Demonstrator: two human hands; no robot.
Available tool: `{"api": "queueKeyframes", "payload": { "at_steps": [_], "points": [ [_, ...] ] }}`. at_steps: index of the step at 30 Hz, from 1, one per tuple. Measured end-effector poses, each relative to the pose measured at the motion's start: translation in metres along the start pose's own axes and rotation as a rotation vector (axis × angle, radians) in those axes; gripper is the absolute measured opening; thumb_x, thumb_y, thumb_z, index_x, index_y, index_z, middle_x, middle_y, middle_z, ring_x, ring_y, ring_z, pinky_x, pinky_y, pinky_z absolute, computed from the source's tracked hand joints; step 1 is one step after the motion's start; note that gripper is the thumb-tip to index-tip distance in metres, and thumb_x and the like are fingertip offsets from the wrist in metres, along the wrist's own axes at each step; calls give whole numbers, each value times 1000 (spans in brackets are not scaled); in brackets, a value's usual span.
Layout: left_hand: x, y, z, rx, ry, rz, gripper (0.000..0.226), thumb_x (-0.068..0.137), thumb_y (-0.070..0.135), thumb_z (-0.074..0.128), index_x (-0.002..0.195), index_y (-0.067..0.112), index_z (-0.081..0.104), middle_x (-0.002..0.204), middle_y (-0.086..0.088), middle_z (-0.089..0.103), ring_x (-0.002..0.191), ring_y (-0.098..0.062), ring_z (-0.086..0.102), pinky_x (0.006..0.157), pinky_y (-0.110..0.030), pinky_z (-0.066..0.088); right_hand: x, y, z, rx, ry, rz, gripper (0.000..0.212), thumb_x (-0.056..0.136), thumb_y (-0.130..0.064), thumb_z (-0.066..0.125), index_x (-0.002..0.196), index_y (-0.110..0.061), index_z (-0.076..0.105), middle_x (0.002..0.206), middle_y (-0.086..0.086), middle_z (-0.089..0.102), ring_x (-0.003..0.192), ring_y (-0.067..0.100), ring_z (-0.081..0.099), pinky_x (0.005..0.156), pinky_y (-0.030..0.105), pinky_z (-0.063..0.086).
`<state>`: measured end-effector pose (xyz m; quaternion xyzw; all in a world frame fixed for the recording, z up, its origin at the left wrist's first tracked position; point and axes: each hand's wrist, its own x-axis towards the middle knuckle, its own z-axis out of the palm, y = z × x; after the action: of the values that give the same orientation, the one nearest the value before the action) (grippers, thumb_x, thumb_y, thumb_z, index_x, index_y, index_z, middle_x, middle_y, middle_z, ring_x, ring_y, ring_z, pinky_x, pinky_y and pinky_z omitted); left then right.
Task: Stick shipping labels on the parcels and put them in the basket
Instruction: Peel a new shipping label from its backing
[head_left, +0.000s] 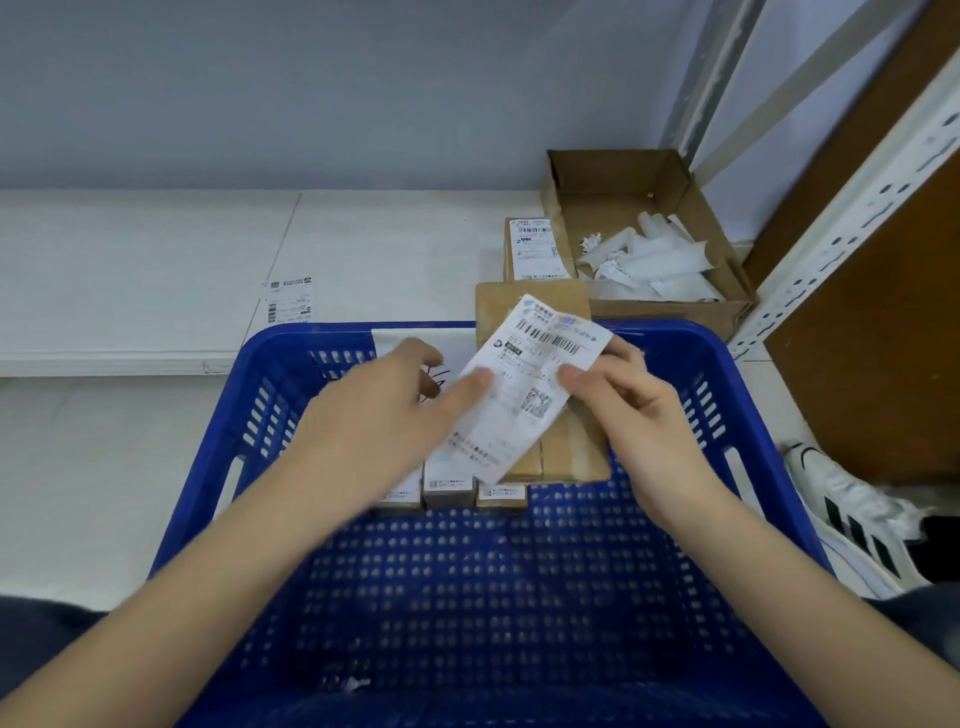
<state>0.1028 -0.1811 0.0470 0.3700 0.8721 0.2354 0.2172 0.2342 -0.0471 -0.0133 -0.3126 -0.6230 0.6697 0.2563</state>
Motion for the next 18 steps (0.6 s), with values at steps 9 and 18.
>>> {"api": "queueKeyframes", "payload": {
  "at_steps": [9, 18],
  "points": [
    [28, -26, 5, -541, -163, -220, 17, 77, 27, 76, 86, 13, 72, 78, 3, 75, 79, -10, 71, 71, -18, 49, -6, 6, 1, -195, -187, -136, 16, 82, -18, 63, 87, -29, 72, 138, -14, 41, 120, -15, 40, 87, 5, 40],
    [23, -37, -26, -488, -192, -213, 8, 75, 22, 76, 76, 15, 74, 74, 2, 75, 64, -3, 69, 64, -16, 43, 3, 12, -24, -790, -188, -385, 33, 78, -31, 64, 111, -34, 67, 154, -9, 12, 134, 13, 30, 106, 29, 39]
  ]
}}
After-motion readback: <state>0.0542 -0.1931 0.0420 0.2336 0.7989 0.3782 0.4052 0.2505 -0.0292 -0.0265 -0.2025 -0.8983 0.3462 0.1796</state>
